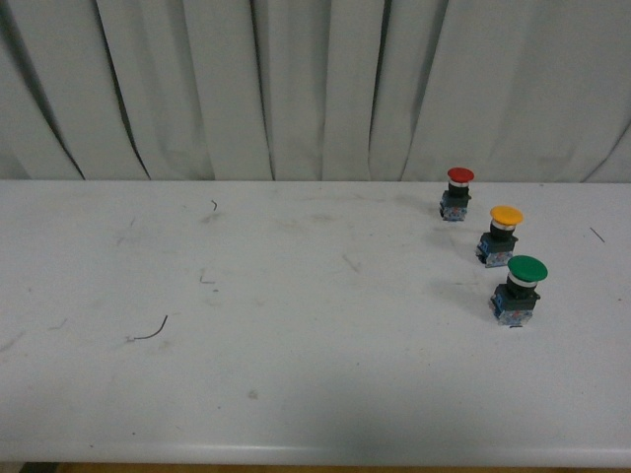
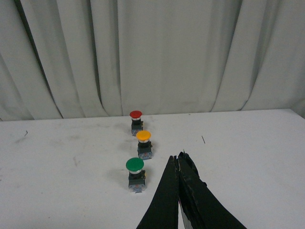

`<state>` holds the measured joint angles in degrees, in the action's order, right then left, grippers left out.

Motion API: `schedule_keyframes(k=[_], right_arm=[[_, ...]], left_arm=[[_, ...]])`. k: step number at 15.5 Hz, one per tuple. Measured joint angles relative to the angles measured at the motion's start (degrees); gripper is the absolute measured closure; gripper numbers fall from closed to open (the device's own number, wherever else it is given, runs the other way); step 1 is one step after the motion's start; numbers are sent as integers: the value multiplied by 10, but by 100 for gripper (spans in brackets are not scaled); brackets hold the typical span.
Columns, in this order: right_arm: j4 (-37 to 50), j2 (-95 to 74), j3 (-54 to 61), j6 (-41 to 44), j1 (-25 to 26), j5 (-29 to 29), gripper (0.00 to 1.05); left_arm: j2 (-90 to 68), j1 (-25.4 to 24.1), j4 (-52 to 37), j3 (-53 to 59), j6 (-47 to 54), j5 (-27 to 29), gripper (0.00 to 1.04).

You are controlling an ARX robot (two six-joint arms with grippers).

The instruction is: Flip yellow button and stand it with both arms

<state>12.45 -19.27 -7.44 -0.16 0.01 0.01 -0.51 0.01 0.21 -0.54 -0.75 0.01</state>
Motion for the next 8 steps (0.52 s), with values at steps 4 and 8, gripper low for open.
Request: schedule_keyframes(k=[4, 8], right_arm=[[-15, 42, 31, 0, 0, 0, 103], [-37, 80, 48, 0, 0, 0, 103]], left_arm=[[0, 0, 0, 0, 0, 0, 7], [0, 0, 0, 0, 0, 0, 7]])
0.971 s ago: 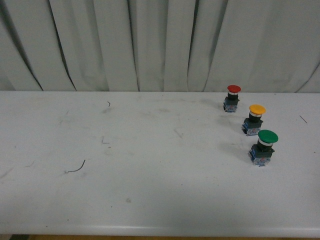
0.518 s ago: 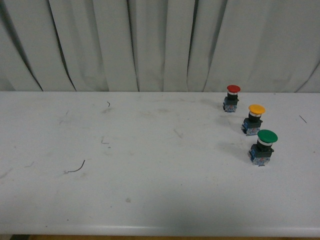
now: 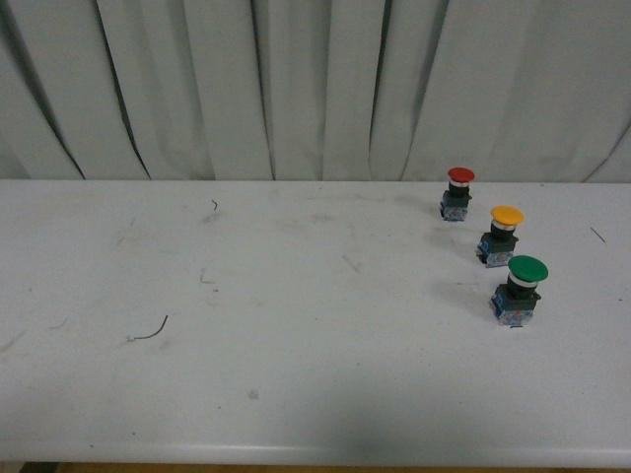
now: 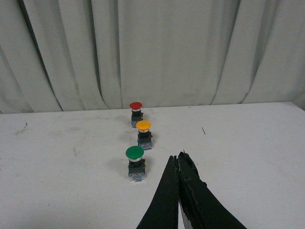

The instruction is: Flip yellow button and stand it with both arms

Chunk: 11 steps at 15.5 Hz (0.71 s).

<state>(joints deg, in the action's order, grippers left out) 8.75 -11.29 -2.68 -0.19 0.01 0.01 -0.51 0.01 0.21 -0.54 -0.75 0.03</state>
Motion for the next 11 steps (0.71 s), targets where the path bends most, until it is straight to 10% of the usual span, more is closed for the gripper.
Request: schedule_keyframes(k=[9, 11], right_arm=[[-89, 111, 20, 0, 0, 0, 103], [-89, 111, 20, 0, 0, 0, 82]], left_arm=[[0, 0, 0, 0, 0, 0, 7], [0, 0, 0, 0, 0, 0, 7]])
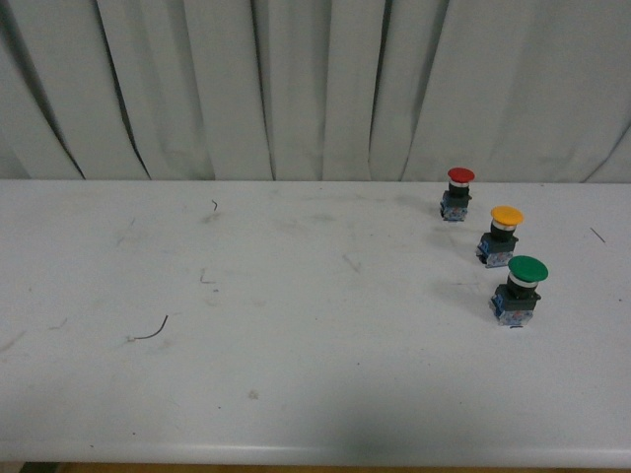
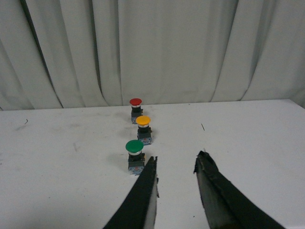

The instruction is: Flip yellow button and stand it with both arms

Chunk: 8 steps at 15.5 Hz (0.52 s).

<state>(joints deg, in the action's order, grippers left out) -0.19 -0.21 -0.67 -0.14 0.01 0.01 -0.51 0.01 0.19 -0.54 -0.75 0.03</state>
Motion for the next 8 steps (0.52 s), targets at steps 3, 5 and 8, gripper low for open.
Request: schedule_keyframes(k=[3, 5, 8], right_arm=[[0, 0, 0, 0, 0, 0, 45], [0, 0, 0, 0, 0, 0, 23], [0, 0, 0, 0, 0, 0, 9]], left_arm=[[0, 0, 0, 0, 0, 0, 7], [0, 0, 0, 0, 0, 0, 7], [0, 0, 0, 0, 0, 0, 7]])
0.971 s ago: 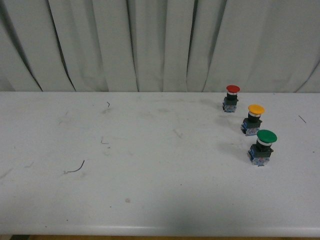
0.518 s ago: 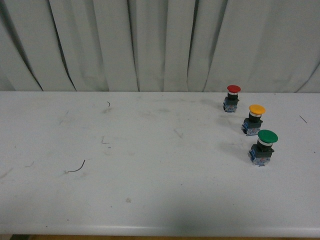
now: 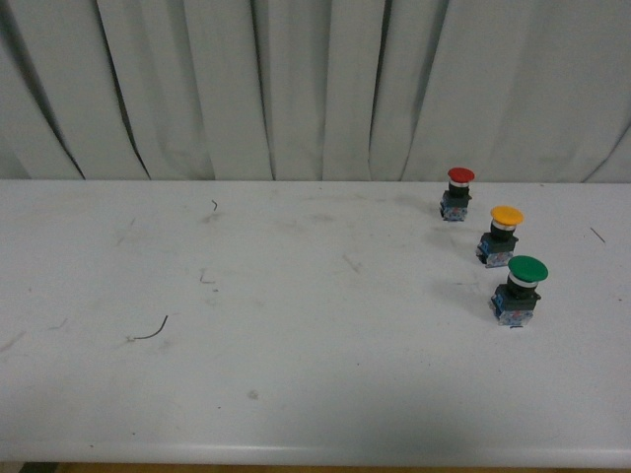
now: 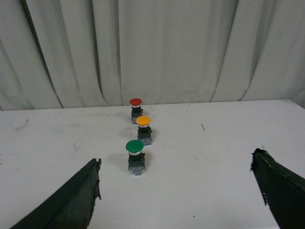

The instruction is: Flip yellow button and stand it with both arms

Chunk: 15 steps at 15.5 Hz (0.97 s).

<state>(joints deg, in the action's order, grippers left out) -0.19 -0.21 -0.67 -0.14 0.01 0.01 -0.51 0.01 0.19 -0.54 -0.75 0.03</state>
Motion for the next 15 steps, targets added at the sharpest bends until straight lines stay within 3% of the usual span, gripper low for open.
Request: schedule_keyframes(k=[1, 15], right_arm=[[0, 0, 0, 0, 0, 0, 5], [0, 0, 0, 0, 0, 0, 6]], left_arm=[[0, 0, 0, 0, 0, 0, 7], [0, 0, 0, 0, 0, 0, 7]])
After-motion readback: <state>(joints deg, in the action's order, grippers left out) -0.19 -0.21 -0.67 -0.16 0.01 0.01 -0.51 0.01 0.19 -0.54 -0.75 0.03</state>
